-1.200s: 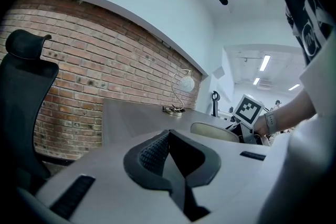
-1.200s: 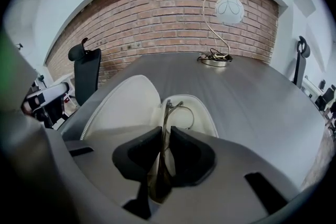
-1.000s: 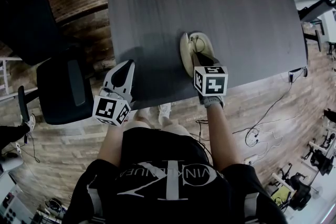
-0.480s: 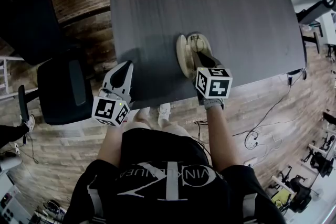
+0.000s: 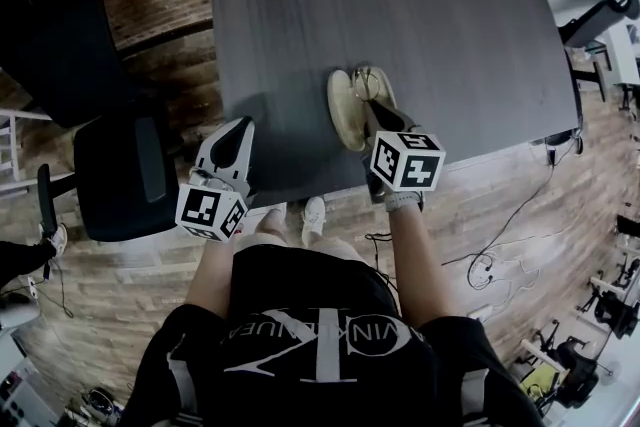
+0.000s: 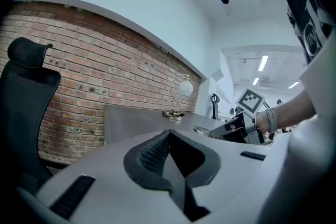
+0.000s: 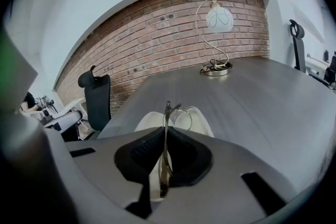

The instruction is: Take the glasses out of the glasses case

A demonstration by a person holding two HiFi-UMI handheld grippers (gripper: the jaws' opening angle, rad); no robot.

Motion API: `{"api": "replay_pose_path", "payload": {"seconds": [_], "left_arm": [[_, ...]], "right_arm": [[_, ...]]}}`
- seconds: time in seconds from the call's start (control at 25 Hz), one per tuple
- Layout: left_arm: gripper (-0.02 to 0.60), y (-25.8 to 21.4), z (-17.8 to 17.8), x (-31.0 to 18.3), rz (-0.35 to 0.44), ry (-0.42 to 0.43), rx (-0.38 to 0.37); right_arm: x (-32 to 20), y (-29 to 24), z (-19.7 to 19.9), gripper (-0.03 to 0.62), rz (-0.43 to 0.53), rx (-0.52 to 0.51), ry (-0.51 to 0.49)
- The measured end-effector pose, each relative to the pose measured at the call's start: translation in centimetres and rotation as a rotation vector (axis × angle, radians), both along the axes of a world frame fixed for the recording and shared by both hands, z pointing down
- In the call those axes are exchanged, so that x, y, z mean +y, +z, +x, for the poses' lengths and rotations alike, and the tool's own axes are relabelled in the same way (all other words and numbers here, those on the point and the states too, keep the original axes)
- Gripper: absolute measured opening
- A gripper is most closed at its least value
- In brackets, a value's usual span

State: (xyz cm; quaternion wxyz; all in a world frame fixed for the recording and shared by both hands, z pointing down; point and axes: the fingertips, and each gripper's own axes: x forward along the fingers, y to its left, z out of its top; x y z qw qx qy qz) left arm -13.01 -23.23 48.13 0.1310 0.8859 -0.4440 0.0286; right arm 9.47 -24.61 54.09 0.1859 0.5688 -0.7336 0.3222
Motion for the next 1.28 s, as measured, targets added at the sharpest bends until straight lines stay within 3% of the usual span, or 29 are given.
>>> {"api": "replay_pose_path", "payload": {"seconds": [1.28], "left_arm": [[0.015, -4.5, 1.2, -0.3, 0.095, 0.019, -0.017]], "right_arm": [[2.1, -8.4, 2.0, 0.035, 0.274, -0.113, -0.017]]}}
